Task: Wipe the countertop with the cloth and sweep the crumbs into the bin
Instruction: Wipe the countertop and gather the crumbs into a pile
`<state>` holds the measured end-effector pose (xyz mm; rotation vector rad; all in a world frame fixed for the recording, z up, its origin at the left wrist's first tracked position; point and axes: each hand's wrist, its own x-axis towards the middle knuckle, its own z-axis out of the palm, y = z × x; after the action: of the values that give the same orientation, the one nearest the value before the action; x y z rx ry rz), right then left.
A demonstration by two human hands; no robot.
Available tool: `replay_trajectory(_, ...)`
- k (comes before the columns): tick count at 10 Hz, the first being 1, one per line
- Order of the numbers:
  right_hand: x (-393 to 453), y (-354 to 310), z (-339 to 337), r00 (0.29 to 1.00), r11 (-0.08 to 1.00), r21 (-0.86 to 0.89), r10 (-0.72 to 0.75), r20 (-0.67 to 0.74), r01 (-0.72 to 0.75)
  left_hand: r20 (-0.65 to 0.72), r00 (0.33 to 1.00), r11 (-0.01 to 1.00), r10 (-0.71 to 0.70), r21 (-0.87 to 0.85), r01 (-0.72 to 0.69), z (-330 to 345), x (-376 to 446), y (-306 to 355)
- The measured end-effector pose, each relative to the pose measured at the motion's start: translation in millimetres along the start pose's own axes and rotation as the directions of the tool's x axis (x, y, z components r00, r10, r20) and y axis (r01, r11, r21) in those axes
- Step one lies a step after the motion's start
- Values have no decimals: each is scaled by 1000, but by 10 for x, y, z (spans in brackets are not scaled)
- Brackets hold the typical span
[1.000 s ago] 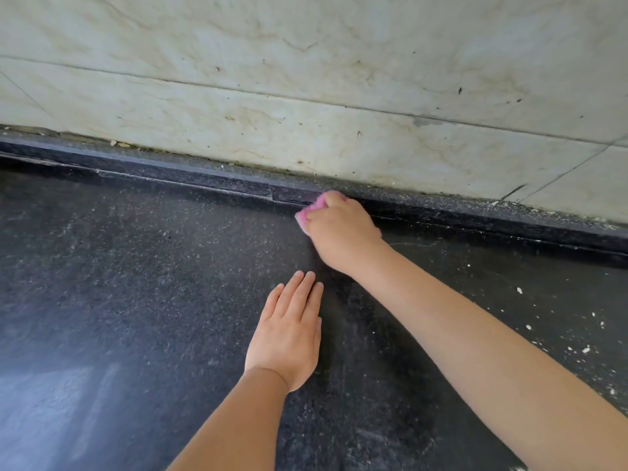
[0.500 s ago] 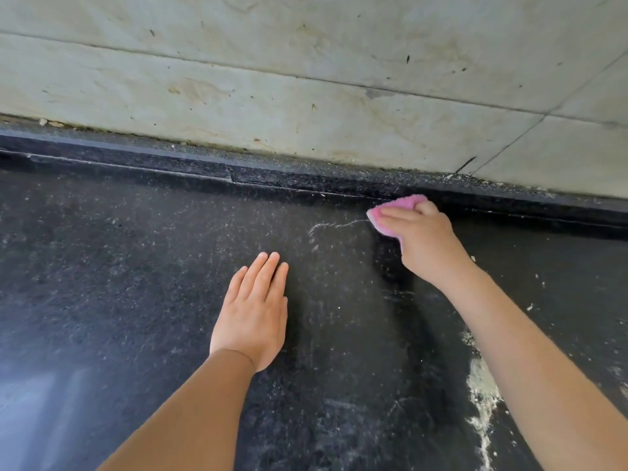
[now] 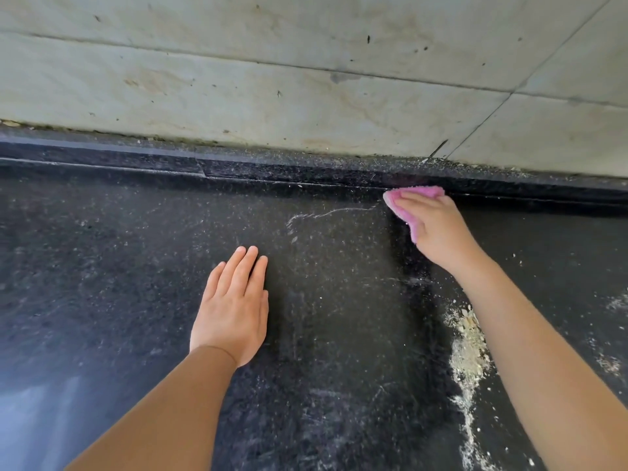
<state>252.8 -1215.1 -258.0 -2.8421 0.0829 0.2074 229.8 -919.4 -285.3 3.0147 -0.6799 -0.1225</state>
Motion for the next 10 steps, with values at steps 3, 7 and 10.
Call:
replay_trajectory(3, -664, -68, -640, 835, 974, 199, -21, 550, -107, -15, 1000, 1000, 7, -6, -7, 21, -4, -12)
replay_trajectory(7, 26, -176, 96, 987, 989, -7, 150, 48, -150, -5, 1000, 1000, 6, -15, -6, 20, -9, 3)
replay_trajectory(10, -478, -412, -282, 981, 977, 86, 196, -4, -195, 0, 1000, 999, 5, -41, -5, 10, -11, 2)
